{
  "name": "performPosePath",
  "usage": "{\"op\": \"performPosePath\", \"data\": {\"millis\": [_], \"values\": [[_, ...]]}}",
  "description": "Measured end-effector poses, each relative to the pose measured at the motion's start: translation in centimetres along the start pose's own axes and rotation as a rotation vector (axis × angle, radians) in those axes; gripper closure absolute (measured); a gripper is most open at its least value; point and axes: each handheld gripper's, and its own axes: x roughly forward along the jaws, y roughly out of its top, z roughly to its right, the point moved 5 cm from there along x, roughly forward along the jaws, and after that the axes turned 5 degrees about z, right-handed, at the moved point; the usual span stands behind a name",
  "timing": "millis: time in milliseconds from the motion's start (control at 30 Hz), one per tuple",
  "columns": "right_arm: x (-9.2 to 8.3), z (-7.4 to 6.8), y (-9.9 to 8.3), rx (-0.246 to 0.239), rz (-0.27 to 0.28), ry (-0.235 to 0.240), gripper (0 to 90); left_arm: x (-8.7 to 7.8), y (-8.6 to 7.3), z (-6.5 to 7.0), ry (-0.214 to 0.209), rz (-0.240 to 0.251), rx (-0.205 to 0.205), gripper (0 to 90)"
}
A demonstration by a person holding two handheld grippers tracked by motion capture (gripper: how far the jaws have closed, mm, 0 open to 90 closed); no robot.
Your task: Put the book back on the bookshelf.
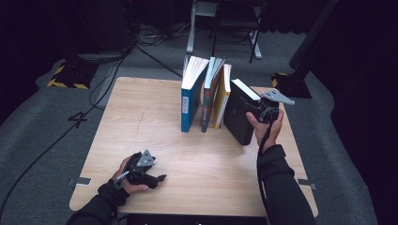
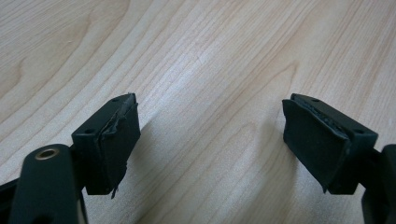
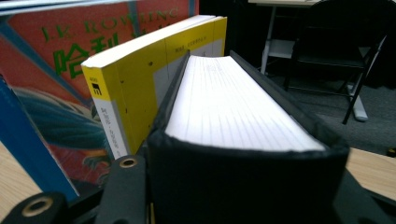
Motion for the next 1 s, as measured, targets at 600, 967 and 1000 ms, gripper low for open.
{"op": "performPosePath", "data": {"millis": [600, 967, 1000], "values": [[-3.0, 0.0, -1.9, -0.067, -0.094, 0.053, 51.8, 0.0, 0.0, 0.0, -0.008, 0.000, -0.001, 18.6], [-3.5, -0.4, -1.8, -0.058, -0.149, 0.075, 48.4, 0.1, 0.0, 0.1, -0.005, 0.001, -0.002, 18.6], [-3.4, -0.4, -1.7, -0.056, -0.159, 0.080, 46.9, 0.1, 0.0, 0.1, -0.005, 0.002, -0.002, 18.6]]}}
